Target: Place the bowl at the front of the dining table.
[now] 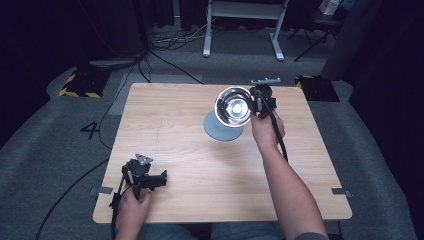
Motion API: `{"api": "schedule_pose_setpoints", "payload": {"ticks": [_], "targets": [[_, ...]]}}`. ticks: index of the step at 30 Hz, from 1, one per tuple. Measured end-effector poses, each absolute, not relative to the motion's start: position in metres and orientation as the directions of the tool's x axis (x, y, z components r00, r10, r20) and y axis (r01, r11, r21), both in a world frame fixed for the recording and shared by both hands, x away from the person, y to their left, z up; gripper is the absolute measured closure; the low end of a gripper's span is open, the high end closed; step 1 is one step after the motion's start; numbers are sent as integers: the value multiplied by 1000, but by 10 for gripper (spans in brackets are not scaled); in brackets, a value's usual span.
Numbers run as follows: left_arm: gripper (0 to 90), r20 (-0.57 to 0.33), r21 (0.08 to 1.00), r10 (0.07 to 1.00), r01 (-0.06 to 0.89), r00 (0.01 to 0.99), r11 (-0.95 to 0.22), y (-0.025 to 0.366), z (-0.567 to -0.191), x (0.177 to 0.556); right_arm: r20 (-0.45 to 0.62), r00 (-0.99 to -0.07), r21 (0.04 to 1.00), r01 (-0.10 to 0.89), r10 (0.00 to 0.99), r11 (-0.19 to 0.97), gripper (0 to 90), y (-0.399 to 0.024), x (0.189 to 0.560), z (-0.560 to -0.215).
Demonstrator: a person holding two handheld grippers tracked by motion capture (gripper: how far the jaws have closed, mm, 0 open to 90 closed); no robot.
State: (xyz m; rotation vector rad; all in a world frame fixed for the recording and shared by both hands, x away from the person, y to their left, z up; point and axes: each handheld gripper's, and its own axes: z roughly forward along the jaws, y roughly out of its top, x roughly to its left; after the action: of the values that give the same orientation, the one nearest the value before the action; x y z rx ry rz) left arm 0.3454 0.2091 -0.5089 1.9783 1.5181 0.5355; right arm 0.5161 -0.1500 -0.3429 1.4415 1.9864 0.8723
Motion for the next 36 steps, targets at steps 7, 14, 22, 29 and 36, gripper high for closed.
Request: {"api": "schedule_pose_setpoints", "payload": {"ticks": [7, 14, 22, 29, 36], "targets": [[4, -32, 661, 962, 728, 272, -183, 209, -509, 346, -10, -271, 758, 626, 963, 184, 860, -153, 526, -339], [4, -32, 660, 962, 729, 270, -182, 209, -509, 347, 31, -242, 757, 639, 970, 135, 860, -155, 540, -337], [4, -33, 660, 963, 729, 269, -181, 209, -509, 347, 22, -241, 755, 640, 970, 141, 859, -144, 554, -332], [4, -30, 661, 962, 727, 271, -184, 209, -509, 347, 2, -262, 751, 637, 965, 171, 856, -134, 562, -330], [5, -32, 662, 963, 728, 268, -180, 209, -509, 347, -26, -272, 736, 646, 962, 203, 857, -117, 576, -336]]}}
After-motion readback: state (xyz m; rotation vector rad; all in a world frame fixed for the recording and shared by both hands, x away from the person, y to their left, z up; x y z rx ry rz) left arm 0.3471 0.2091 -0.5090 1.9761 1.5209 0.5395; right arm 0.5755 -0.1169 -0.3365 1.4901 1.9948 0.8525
